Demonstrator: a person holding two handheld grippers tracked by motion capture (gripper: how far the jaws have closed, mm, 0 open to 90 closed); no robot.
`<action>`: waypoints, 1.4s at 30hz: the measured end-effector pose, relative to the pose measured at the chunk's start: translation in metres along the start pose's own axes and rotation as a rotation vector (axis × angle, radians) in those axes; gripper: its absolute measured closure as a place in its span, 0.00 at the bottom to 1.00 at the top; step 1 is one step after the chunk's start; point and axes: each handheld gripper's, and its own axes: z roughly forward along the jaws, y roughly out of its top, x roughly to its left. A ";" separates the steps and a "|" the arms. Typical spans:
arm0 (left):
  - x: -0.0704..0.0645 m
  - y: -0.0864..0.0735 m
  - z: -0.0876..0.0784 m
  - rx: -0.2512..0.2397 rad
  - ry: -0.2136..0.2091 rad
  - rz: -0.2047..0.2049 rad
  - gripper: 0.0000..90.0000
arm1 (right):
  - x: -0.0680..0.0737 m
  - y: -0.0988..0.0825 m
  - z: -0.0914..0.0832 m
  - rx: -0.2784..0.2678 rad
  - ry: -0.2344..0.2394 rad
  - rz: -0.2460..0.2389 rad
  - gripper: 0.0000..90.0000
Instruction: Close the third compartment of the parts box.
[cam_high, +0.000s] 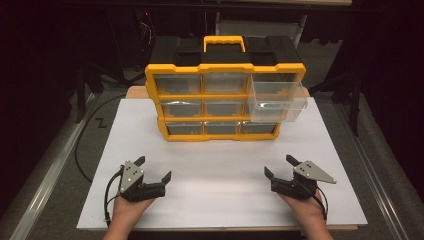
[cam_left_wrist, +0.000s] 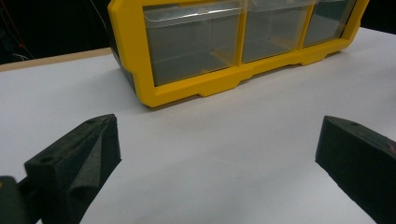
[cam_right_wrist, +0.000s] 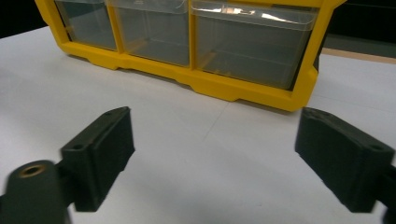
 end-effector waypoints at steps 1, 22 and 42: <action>0.000 0.000 0.000 0.000 0.000 0.000 0.01 | -0.001 0.000 0.000 -0.001 -0.006 0.001 0.19; 0.000 0.000 -0.001 -0.014 -0.007 0.001 0.01 | -0.004 0.000 -0.005 -0.021 0.006 0.006 0.65; 0.000 0.000 -0.001 -0.015 -0.007 0.001 0.01 | -0.005 0.004 -0.011 -0.035 -0.012 -0.003 0.95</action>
